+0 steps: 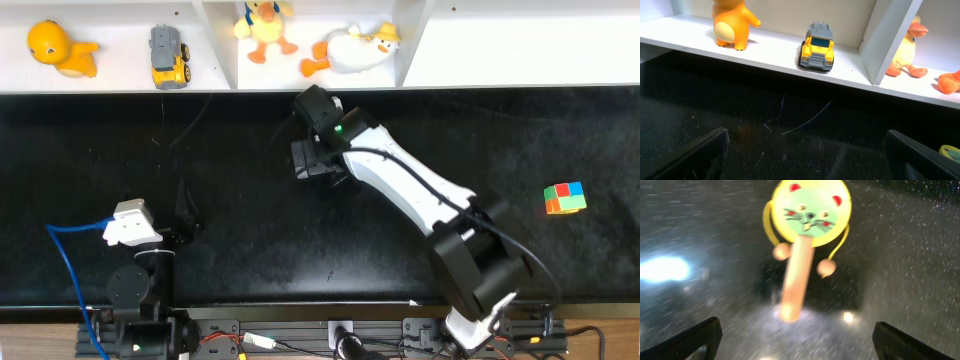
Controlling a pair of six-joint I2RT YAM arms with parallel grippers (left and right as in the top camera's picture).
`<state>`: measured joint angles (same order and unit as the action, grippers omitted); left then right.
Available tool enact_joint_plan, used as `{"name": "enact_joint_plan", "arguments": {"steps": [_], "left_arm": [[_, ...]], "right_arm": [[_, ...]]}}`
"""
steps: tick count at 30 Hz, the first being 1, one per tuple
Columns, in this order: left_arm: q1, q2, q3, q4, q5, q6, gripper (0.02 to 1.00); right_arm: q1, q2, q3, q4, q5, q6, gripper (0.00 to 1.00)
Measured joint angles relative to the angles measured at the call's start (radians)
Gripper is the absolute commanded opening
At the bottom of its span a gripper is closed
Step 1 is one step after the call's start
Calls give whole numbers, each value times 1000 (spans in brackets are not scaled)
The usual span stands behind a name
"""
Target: Store Toys
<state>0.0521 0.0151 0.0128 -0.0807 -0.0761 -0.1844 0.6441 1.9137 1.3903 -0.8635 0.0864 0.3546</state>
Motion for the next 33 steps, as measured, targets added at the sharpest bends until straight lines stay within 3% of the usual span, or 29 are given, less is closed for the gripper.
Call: {"name": "enact_joint_plan", "arguments": {"steps": [3,17,33], "left_arm": [[0,0,0,0,0,0,998],[0,0,0,0,0,0,998],[0,0,0,0,0,0,998]], "right_arm": [[-9,31,16,7,0,-19,991],[-8,94,31,32,-35,-41,798],[-8,102,37,56,-53,8,373]]}}
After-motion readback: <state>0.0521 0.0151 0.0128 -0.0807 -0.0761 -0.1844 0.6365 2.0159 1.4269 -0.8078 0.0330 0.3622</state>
